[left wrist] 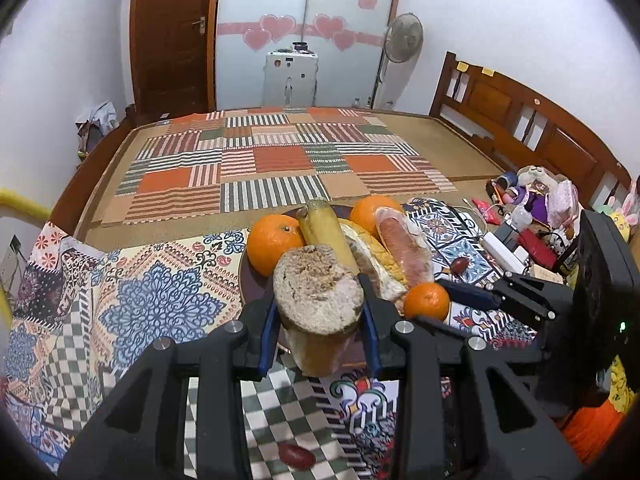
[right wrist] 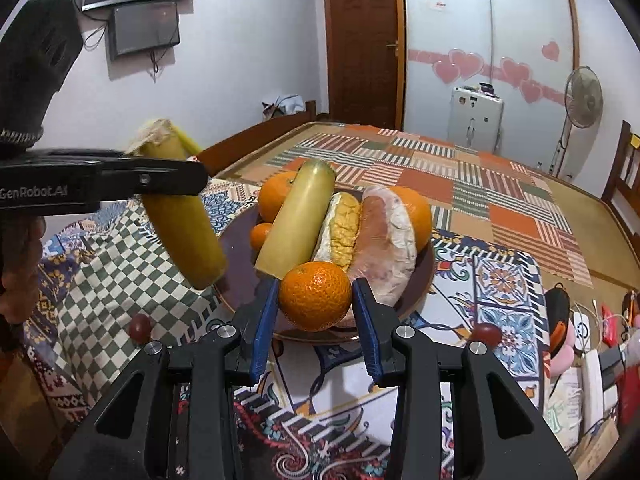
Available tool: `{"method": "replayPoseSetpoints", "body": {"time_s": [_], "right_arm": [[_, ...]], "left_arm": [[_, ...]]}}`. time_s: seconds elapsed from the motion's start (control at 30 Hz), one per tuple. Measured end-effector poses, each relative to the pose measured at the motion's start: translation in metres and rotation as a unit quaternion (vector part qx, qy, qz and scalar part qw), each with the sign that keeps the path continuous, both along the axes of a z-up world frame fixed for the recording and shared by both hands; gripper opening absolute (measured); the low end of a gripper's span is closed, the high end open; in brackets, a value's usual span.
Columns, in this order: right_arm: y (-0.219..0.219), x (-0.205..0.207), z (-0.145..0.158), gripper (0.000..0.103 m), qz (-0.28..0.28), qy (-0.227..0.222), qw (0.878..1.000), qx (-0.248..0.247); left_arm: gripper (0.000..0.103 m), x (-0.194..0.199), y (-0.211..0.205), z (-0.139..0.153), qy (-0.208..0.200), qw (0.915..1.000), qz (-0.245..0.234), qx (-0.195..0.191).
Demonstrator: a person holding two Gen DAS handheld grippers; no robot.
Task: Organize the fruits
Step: 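Carry the gourd with the left gripper while the right carries the mandarin over the plate, then set the gourd beside the other gourd and open the left gripper while the right releases the mandarin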
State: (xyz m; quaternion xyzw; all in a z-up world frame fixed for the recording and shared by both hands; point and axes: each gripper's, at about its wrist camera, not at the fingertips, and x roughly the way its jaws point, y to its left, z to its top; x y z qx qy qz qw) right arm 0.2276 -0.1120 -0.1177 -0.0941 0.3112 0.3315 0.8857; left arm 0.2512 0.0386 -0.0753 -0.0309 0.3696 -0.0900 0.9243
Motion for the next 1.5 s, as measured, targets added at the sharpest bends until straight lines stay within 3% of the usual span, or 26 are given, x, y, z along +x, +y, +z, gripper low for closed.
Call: {"method": "replayPoseSetpoints", "body": {"time_s": [0.3, 0.83, 1.5], "right_arm": [[0.015, 0.007, -0.011, 0.035, 0.028, 0.011, 0.999, -0.025], [0.019, 0.016, -0.016, 0.035, 0.031, 0.033, 0.998, -0.03], [0.006, 0.006, -0.011, 0.05, 0.013, 0.025, 1.0, -0.011]], "left_arm": [[0.035, 0.025, -0.003, -0.006, 0.009, 1.0, 0.0, 0.0], [0.035, 0.05, -0.011, -0.016, 0.026, 0.9997, 0.0, 0.001], [0.038, 0.031, 0.0, -0.028, 0.039, 0.9992, -0.002, 0.006]]}}
